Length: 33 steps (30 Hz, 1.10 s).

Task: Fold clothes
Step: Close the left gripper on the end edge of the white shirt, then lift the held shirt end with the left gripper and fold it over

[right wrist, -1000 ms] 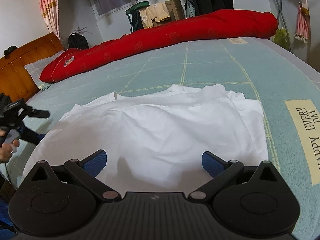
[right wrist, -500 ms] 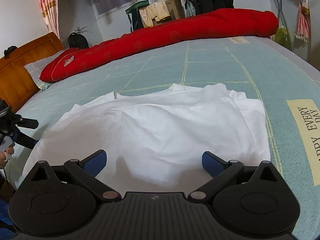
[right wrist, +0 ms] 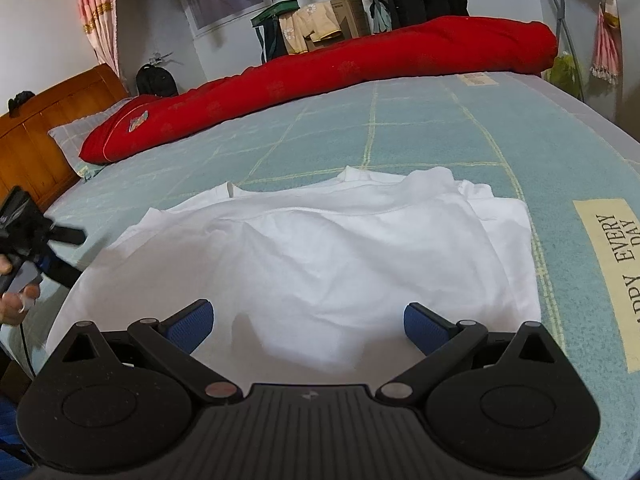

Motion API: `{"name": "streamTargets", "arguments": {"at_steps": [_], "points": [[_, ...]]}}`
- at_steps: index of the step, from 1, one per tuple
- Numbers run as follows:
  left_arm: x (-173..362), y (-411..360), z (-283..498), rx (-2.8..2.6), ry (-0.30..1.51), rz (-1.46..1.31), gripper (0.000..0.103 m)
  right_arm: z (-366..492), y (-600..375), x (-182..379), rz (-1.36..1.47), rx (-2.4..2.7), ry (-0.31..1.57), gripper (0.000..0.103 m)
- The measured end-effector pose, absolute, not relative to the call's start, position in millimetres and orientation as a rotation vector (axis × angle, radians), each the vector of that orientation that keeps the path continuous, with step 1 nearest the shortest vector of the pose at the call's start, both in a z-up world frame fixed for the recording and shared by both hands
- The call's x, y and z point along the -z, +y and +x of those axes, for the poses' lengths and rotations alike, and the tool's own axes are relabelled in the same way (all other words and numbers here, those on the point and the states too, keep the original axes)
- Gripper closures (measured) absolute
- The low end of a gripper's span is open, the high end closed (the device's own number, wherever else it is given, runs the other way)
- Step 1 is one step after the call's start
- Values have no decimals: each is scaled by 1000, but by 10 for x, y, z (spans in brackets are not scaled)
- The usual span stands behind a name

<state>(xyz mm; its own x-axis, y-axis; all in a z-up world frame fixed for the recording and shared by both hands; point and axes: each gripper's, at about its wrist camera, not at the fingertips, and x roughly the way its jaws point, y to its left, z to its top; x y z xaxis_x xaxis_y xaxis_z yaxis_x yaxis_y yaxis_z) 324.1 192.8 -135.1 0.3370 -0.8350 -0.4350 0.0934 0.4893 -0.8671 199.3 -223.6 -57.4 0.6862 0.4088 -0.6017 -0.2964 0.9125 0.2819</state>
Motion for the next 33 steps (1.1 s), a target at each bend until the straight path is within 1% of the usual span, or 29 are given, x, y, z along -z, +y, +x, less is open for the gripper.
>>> {"name": "streamTargets", "arguments": {"at_steps": [3, 5, 7, 9, 10, 11, 12, 13, 14, 15, 16, 21, 26, 33], "points": [[1321, 1865, 3281, 724, 1080, -789, 7, 1981, -2243, 572, 160, -401, 711, 0], [1333, 1886, 3289, 728, 1088, -794, 8, 1979, -2265, 578, 175, -403, 709, 0], [1377, 1913, 3291, 725, 1096, -797, 13, 1980, -2269, 583, 182, -404, 709, 0], [1386, 1927, 3295, 717, 1101, -784, 20, 1974, -2254, 588, 169, -405, 709, 0], [1388, 1937, 3297, 713, 1103, -778, 22, 1971, -2246, 592, 161, -405, 709, 0], [1403, 1960, 3289, 702, 1102, -771, 30, 1971, -2240, 597, 158, -405, 709, 0], [1419, 1984, 3280, 691, 1101, -764, 41, 1972, -2239, 601, 157, -405, 710, 0], [1436, 2009, 3272, 680, 1100, -758, 49, 1973, -2240, 607, 157, -406, 712, 0], [1485, 2065, 3254, 647, 1102, -762, 71, 1973, -2242, 610, 157, -407, 712, 0], [1567, 2123, 3251, 622, 1109, -805, 82, 1974, -2245, 611, 158, -407, 713, 0], [1652, 2182, 3248, 598, 1115, -853, 82, 1976, -2247, 612, 158, -408, 714, 0], [1590, 2080, 3222, 583, 1090, -775, 83, 1978, -2228, 588, 147, -401, 717, 0], [1558, 2041, 3229, 576, 1098, -744, 83, 1957, -2220, 389, 246, -432, 661, 0], [1531, 1996, 3184, 569, 1078, -713, 83, 2109, -1594, 344, 174, -549, 680, 0]]}}
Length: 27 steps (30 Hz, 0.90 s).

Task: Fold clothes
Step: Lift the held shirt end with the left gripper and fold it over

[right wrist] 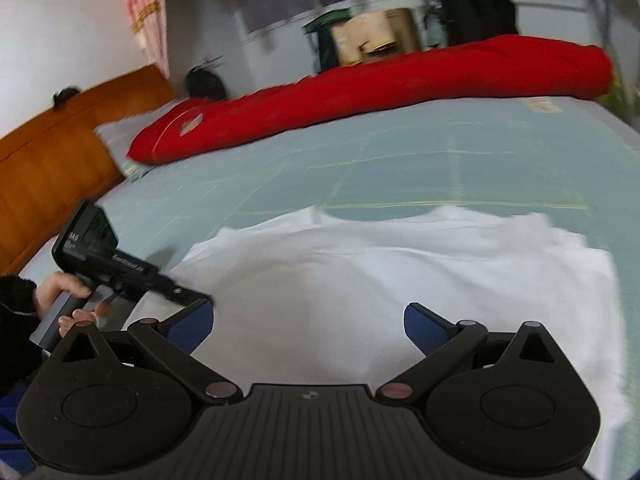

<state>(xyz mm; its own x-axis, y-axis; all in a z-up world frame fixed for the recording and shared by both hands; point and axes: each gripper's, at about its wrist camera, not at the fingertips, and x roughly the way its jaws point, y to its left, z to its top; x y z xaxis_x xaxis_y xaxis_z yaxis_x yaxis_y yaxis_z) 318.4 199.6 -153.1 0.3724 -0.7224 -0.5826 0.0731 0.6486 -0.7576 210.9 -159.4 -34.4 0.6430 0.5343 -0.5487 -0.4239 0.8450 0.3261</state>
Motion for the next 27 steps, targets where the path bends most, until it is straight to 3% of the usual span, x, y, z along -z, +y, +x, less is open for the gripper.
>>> {"name": "streamTargets", "arguments": {"at_steps": [19, 27], "points": [[1544, 1992, 3187, 595, 1040, -685, 83, 2984, -951, 618, 210, -403, 702, 0], [1444, 1894, 3182, 538, 1059, -638, 83, 2373, -1122, 521, 202, -437, 708, 0]]}}
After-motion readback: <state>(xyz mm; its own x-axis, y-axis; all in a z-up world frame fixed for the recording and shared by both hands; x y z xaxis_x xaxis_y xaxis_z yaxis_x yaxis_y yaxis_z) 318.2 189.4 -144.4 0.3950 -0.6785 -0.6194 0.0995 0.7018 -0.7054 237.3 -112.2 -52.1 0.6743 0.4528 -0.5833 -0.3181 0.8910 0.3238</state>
